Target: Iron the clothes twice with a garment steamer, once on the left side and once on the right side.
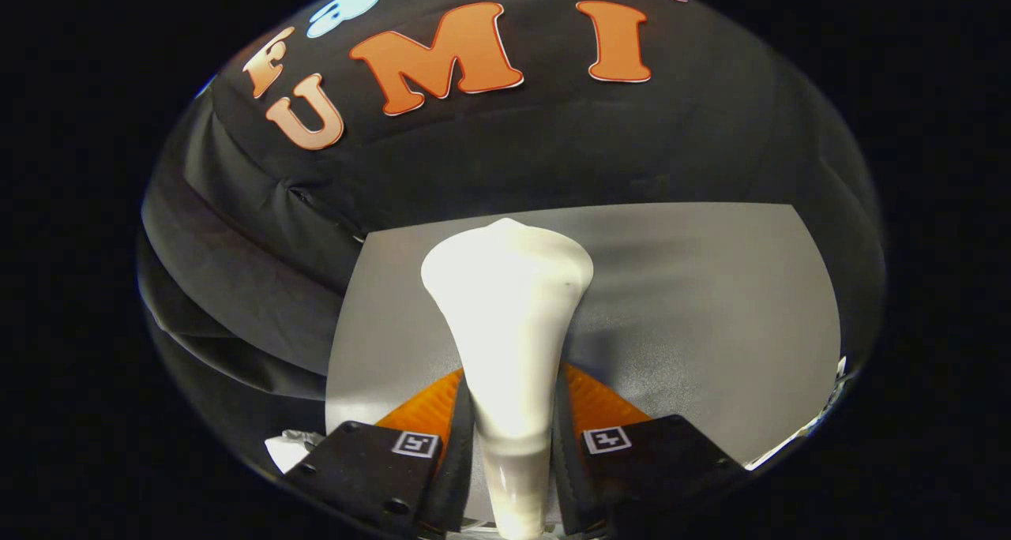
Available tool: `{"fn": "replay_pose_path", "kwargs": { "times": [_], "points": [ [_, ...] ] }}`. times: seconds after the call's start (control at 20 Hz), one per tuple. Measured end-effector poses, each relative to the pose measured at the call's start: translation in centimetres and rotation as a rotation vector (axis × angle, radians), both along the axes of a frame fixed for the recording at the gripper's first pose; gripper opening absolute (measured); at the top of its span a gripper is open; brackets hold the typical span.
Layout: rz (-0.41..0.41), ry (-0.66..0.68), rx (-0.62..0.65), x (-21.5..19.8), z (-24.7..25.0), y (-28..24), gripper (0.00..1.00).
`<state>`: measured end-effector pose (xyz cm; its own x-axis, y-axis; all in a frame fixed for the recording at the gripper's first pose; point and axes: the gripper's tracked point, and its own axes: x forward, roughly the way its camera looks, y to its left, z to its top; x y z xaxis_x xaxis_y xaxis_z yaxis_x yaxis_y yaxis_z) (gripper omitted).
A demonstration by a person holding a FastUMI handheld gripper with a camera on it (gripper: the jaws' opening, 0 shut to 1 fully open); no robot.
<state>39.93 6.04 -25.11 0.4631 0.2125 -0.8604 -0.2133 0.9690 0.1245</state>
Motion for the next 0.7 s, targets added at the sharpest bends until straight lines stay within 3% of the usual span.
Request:
{"fn": "replay_pose_path", "kwargs": {
  "times": [0.5, 0.7],
  "points": [
    [-0.007, -0.165, -0.009, -0.9, 4.3, 0.1, 0.49],
    [-0.049, -0.278, -0.002, -2.0, 7.1, -0.5, 0.49]
  ]
}}
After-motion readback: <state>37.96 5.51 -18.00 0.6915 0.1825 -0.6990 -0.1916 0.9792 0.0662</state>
